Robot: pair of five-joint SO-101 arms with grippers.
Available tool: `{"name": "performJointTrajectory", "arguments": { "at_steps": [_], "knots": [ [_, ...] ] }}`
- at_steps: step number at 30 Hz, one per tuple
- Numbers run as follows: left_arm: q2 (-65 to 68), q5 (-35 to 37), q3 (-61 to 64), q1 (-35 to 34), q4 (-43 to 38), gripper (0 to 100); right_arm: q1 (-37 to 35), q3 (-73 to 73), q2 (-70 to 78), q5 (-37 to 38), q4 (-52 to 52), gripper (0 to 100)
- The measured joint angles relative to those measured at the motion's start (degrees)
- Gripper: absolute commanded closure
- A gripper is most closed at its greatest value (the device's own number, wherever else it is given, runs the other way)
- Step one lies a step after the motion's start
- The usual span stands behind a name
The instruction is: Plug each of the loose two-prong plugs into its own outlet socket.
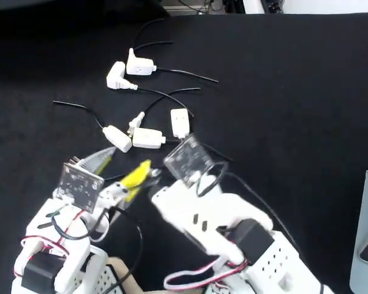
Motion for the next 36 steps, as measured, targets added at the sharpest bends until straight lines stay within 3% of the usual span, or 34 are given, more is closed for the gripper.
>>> {"name": "performJointTrajectory", "arguments": {
  "at_steps": [7,15,26,36],
  "knots": [
    [2.73,0.62,0.0,-12.48,0.09,73,12.31,3.08,0.0,-2.02,-0.18,98.7],
    [22.42,-0.79,-2.99,-20.04,-4.75,67,19.25,6.86,0.0,-3.96,-3.16,98.6],
    [60.4,-1.23,-14.86,-21.27,-20.31,67,21.63,13.27,0.0,-4.13,-8.7,98.6],
    [89.49,-1.32,-32.35,-21.27,-22.33,67,21.63,13.27,0.0,-4.13,-8.7,98.6]
  ]
}}
